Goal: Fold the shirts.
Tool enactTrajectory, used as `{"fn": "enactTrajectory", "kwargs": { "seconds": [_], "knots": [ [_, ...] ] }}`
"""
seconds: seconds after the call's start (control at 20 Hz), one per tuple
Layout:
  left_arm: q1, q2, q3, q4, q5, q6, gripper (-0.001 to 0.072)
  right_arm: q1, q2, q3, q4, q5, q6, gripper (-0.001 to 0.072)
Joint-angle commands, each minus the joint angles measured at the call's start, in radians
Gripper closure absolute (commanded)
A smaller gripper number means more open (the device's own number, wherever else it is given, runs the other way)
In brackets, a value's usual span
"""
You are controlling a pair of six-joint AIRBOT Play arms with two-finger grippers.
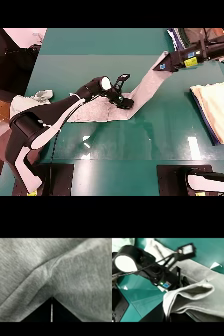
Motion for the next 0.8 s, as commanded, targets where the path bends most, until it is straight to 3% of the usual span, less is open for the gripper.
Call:
{"fn": "enactTrajectory", "kwargs": {
  "seconds": [0.0, 0.45, 0.65, 0.7, 0.75],
  "knots": [
    [0.028, 0.02, 0.001, 0.013, -0.039, -0.001, 0.0685, 0.061, -0.043, 0.071, 0.001, 0.008, 0.002, 0.0702],
    [0.337, 0.364, 0.001, 0.316, -0.16, 0.006, 0.0684, 0.317, -0.199, 0.225, 0.003, -0.013, 0.0, 0.0702],
    [0.502, 0.507, 0.001, 0.37, -0.211, 0.007, 0.0684, 0.525, -0.362, 0.317, 0.003, -0.18, -0.025, 0.0699],
    [0.531, 0.532, 0.001, 0.373, -0.22, 0.007, 0.0684, 0.576, -0.406, 0.333, 0.003, -0.246, -0.036, 0.0668],
    [0.555, 0.553, 0.001, 0.373, -0.232, 0.007, 0.0684, 0.618, -0.438, 0.332, 0.003, -0.32, -0.036, 0.0483]
  ]
}}
